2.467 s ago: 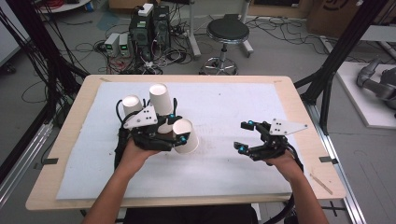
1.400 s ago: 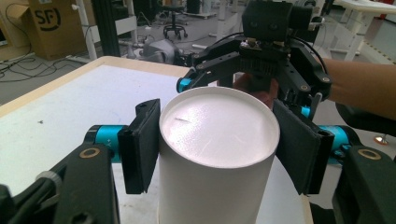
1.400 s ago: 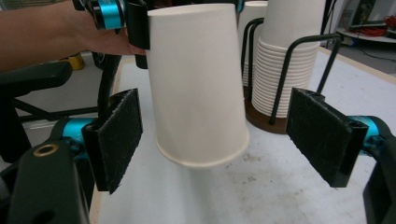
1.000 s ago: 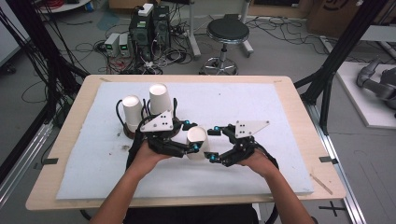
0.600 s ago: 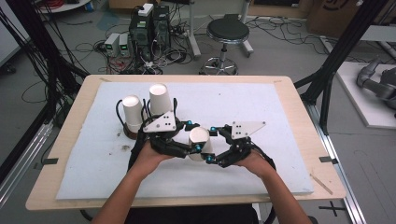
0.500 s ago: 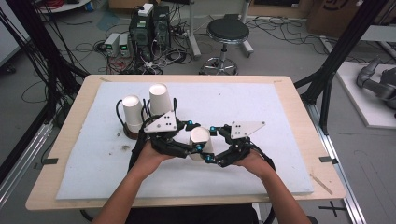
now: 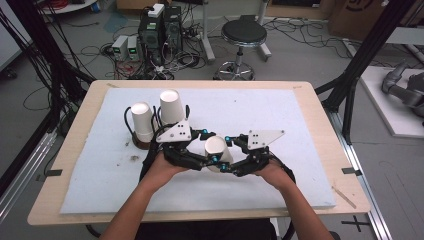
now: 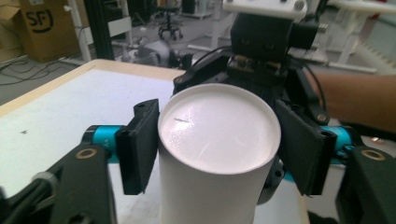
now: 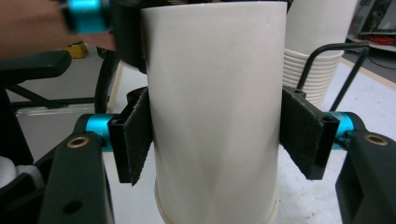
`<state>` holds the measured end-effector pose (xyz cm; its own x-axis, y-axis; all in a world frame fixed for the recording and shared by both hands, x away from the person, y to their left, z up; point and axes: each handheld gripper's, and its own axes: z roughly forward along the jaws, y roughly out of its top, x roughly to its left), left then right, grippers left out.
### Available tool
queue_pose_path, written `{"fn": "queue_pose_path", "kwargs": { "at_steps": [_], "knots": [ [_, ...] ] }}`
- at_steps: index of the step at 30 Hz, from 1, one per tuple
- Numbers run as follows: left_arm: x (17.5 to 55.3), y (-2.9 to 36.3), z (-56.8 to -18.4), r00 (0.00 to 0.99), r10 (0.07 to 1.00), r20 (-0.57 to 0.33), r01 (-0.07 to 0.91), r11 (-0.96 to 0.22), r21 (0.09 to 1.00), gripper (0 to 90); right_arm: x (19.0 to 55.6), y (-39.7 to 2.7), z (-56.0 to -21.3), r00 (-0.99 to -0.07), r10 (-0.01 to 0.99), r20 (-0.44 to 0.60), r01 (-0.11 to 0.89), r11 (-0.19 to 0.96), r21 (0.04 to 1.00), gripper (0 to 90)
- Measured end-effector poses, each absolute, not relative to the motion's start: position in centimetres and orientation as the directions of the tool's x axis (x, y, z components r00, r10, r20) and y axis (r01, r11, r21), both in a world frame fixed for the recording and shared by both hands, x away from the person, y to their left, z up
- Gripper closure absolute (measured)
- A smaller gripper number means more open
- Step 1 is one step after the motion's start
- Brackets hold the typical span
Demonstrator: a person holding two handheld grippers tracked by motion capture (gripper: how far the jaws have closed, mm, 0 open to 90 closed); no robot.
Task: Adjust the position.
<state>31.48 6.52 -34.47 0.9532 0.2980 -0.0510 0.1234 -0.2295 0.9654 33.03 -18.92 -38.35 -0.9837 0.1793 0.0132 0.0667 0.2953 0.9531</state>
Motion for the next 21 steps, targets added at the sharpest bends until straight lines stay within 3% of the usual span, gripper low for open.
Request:
{"fn": "queue_pose_path", "kwargs": {
  "at_steps": [2,9,10,12,16,18,21],
  "knots": [
    [31.6,6.4,-34.5,0.950,0.304,-0.073,0.149,-0.236,0.960,18.8,33.1,-19.1,-38.3,-0.983,0.186,0.009,0.065,0.295,0.953,32.0],
    [31.8,5.8,-34.2,0.956,0.287,-0.063,0.140,-0.253,0.957,18.5,32.9,-18.7,-38.4,-0.984,0.176,0.007,0.063,0.312,0.948,31.9],
    [31.9,5.7,-34.3,0.959,0.276,-0.069,0.143,-0.257,0.956,19.9,32.8,-18.7,-38.4,-0.985,0.172,0.007,0.062,0.316,0.947,31.9],
    [32.0,5.7,-34.4,0.966,0.253,-0.062,0.131,-0.265,0.955,35.0,32.8,-18.6,-38.4,-0.986,0.166,0.003,0.056,0.318,0.947,31.8],
    [32.1,6.0,-34.3,0.964,0.255,-0.073,0.137,-0.243,0.960,35.5,32.8,-18.7,-38.4,-0.985,0.172,0.016,0.068,0.298,0.952,27.5],
    [32.1,6.2,-34.1,0.964,0.255,-0.077,0.135,-0.217,0.967,35.8,32.7,-18.6,-38.5,-0.982,0.186,0.042,0.093,0.271,0.958,15.3],
    [32.1,6.8,-33.8,0.965,0.243,-0.095,0.136,-0.158,0.978,35.9,32.7,-18.5,-38.7,-0.979,0.198,0.055,0.108,0.265,0.958,15.5]
  ]
}}
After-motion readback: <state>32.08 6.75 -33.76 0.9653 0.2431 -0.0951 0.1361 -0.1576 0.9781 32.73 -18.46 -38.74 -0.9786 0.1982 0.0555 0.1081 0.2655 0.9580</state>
